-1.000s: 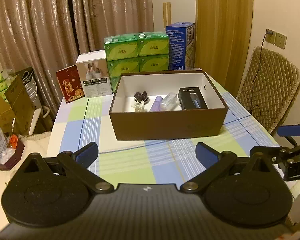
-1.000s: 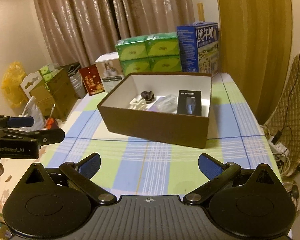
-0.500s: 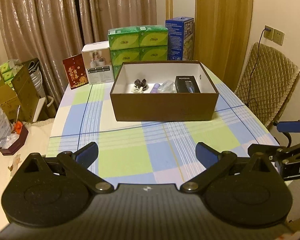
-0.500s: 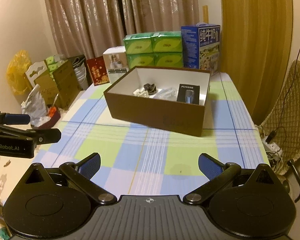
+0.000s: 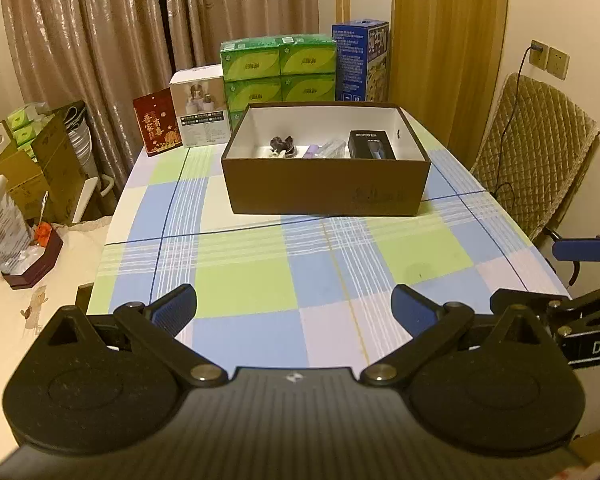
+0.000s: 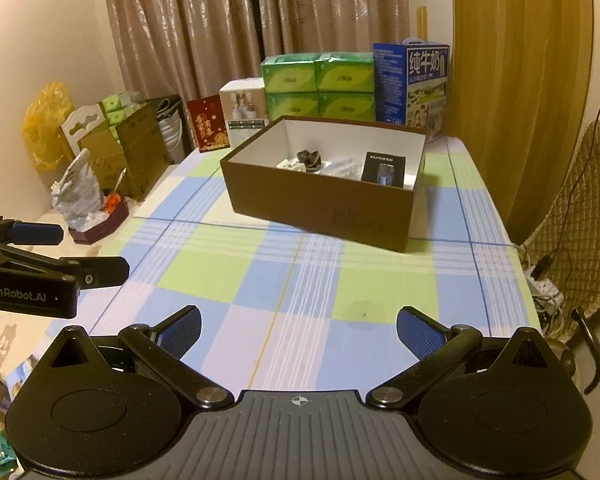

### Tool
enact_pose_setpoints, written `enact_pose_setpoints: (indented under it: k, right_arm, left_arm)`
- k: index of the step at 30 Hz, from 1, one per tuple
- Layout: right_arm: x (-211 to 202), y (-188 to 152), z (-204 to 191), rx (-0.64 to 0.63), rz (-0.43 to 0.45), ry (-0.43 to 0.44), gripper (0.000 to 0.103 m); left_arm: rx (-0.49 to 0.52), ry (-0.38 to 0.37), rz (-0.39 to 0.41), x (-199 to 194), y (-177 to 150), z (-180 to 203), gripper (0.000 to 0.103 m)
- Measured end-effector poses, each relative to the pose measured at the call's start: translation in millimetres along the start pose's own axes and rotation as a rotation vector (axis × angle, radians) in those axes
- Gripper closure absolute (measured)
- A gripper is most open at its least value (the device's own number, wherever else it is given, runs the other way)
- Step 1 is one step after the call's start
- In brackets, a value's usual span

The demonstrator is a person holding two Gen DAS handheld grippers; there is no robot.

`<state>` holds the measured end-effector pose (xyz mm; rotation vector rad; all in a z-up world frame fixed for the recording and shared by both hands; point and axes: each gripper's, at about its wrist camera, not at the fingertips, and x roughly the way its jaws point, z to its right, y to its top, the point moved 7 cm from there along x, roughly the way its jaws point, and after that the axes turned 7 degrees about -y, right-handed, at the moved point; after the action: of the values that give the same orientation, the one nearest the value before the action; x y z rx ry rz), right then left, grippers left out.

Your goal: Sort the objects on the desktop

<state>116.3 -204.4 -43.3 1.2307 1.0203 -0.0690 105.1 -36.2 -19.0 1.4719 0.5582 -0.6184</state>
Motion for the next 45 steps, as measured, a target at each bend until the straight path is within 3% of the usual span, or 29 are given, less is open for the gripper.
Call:
enact_pose_setpoints:
  k: [19,45]
  right_arm:
    - [-4,-20,11,0.005,-0.026,-0.020,0.002]
    - [7,-24,3,-0.009,-0.062,-0.021,0.002]
  left_arm:
    - [-0.007,0.034,-0.023,0,-14,12,0.001]
    - [-0.038,0.047,-0.066,11,-23,0,0.001]
